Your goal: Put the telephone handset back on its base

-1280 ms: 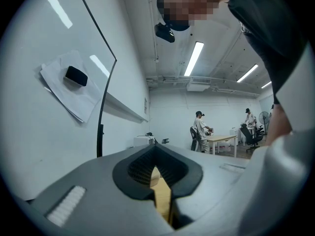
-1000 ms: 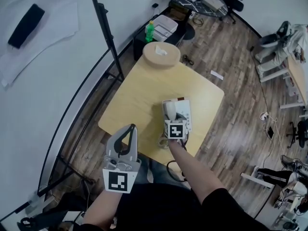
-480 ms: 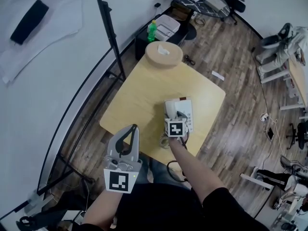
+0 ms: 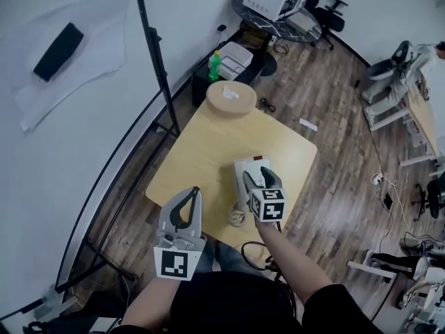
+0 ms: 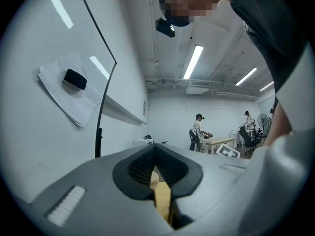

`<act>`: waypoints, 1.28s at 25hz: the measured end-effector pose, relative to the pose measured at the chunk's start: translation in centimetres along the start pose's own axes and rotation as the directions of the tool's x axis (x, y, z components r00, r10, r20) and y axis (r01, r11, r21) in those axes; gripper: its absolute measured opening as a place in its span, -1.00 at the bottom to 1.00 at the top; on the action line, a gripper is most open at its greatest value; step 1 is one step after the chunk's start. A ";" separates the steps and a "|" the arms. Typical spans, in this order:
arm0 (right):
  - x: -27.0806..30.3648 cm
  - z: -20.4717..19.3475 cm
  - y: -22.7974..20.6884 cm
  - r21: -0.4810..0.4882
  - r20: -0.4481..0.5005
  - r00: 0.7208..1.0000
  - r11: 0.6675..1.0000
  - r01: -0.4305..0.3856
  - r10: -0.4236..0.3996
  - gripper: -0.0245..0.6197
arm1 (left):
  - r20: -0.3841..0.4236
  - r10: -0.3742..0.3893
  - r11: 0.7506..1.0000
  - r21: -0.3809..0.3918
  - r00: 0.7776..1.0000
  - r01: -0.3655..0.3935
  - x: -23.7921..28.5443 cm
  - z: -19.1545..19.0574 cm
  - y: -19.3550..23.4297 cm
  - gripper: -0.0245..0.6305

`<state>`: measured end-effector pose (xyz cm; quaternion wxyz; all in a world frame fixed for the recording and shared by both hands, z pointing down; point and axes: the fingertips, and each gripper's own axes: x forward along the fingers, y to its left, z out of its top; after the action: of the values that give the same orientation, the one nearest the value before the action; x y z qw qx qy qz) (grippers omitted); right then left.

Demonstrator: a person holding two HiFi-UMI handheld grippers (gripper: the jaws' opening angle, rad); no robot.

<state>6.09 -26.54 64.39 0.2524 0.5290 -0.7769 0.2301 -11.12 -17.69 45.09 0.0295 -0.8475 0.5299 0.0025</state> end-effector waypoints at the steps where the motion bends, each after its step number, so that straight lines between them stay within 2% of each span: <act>1: -1.4 1.5 0.1 -0.017 0.038 0.999 1.000 -0.016 0.016 -0.16 | 0.000 -0.002 1.000 -0.002 1.000 0.002 0.1 0.3 -0.1 -0.93; 5: -7.2 6.8 1.1 -0.135 0.174 0.982 0.990 -0.045 0.068 -0.37 | 0.007 -0.008 1.000 -0.012 1.000 0.008 0.6 1.8 -0.4 -0.93; 8: -11.6 9.8 2.0 -0.265 0.269 0.959 0.964 -0.013 0.087 -0.61 | 0.021 -0.017 1.000 -0.011 1.000 0.017 0.9 3.1 -0.8 -0.93; 10: -14.1 11.1 2.5 -0.310 0.326 0.939 0.951 0.001 0.105 -0.72 | 0.027 -0.022 1.000 -0.005 0.999 0.022 1.1 3.9 -1.1 -0.93; 14: -18.2 12.6 2.9 -0.288 0.432 0.888 0.957 -0.026 0.154 -0.83 | 0.061 -0.034 0.999 -0.012 0.998 0.034 1.4 5.6 -1.5 -0.93; 18: -21.3 13.1 2.5 -0.262 0.529 0.836 0.965 -0.001 0.145 -0.89 | 0.114 -0.045 0.999 -0.002 0.993 0.045 1.4 7.0 -2.1 -0.93; 21: -22.5 12.6 2.0 -0.229 0.550 0.829 0.973 0.029 0.105 -0.89 | 0.132 -0.054 0.999 0.010 0.990 0.053 1.3 7.4 -2.6 -0.93; 27: -23.3 10.6 2.4 -0.208 0.565 0.816 0.978 0.002 0.118 -0.90 | 0.138 -0.074 0.997 0.024 0.988 0.071 1.0 8.1 -3.8 -0.93; 30: -23.0 10.1 2.8 -0.213 0.550 0.825 0.977 -0.007 0.126 -0.90 | 0.117 -0.077 0.997 0.016 0.990 0.076 0.9 7.9 -4.2 -0.93; 32: -22.9 9.9 3.0 -0.213 0.545 0.828 0.977 -0.015 0.132 -0.90 | 0.143 -0.076 0.997 0.022 0.987 0.074 0.8 8.2 -4.3 -0.93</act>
<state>8.99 -15.54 41.94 0.0586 0.5145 -0.8555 -0.0031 -6.67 -16.04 37.05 0.0746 -0.8643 0.4940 0.0579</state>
